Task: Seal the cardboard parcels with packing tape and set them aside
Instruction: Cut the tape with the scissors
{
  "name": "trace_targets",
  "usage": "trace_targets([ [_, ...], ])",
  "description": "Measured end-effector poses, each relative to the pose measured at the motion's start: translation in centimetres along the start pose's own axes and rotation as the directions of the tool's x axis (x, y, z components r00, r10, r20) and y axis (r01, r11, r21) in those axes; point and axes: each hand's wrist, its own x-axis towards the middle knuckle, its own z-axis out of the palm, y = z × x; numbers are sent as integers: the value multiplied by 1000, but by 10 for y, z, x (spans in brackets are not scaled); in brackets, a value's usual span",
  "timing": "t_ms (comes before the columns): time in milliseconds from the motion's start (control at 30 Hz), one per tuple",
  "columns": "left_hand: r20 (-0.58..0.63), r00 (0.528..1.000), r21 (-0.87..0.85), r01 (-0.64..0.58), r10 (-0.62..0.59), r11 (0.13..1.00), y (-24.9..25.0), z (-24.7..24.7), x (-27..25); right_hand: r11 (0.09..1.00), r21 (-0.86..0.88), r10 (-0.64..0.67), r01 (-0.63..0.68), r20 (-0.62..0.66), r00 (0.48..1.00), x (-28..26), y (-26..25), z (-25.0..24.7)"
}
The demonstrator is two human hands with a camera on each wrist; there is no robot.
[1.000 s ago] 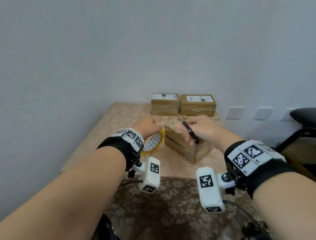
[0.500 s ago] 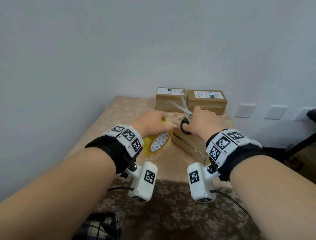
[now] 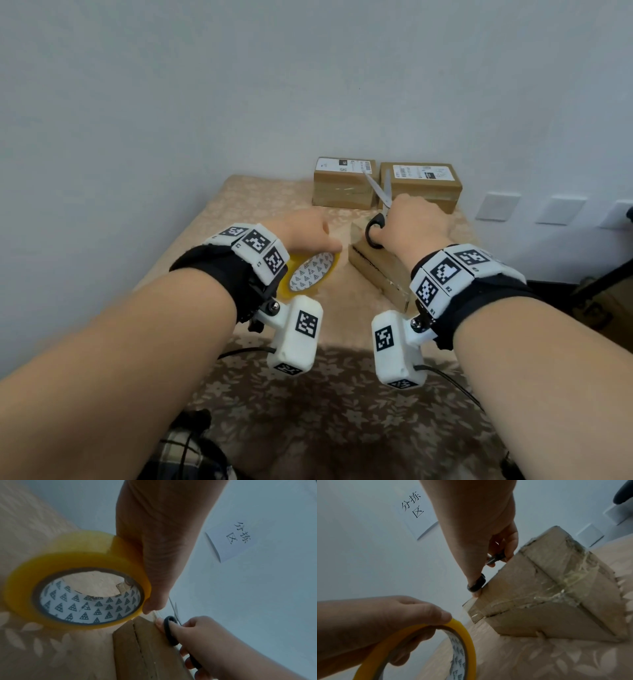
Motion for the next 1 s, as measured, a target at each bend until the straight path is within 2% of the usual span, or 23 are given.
trace_targets([
  [233,-19,1000,18,11,-10,1000,0,-1,-1,1000,-20,-21,20,-27,999,-2,0,1],
  [400,-145,989,-9,-39,38,999,3,-3,8,997,-71,24,-27,-44,999,4,-1,-6],
  [500,-132,990,-4,-47,46,999,5,1,15,998,-13,65,-65,10,998,11,7,-14],
  [600,-114,993,-26,-25,22,999,4,0,16,984,172,17,-46,164,986,15,23,-31],
  [667,-112,994,-32,-22,18,999,6,-3,14,917,389,-29,-86,279,960,12,31,-46],
  [733,-121,993,-49,-22,16,999,7,-3,10,768,611,-81,-190,386,919,0,35,-58],
  [767,-138,990,-58,-23,14,998,7,-2,7,706,665,-108,-243,441,891,-9,35,-63],
  [833,-198,980,-66,-34,20,997,5,1,2,657,681,-158,-323,543,824,-24,35,-65],
  [933,-258,966,-74,-46,26,996,4,6,-8,653,648,-212,-392,654,726,-44,36,-62],
  [1000,-262,964,-59,-50,33,997,4,6,-12,655,641,-254,-400,685,683,-53,36,-60],
])
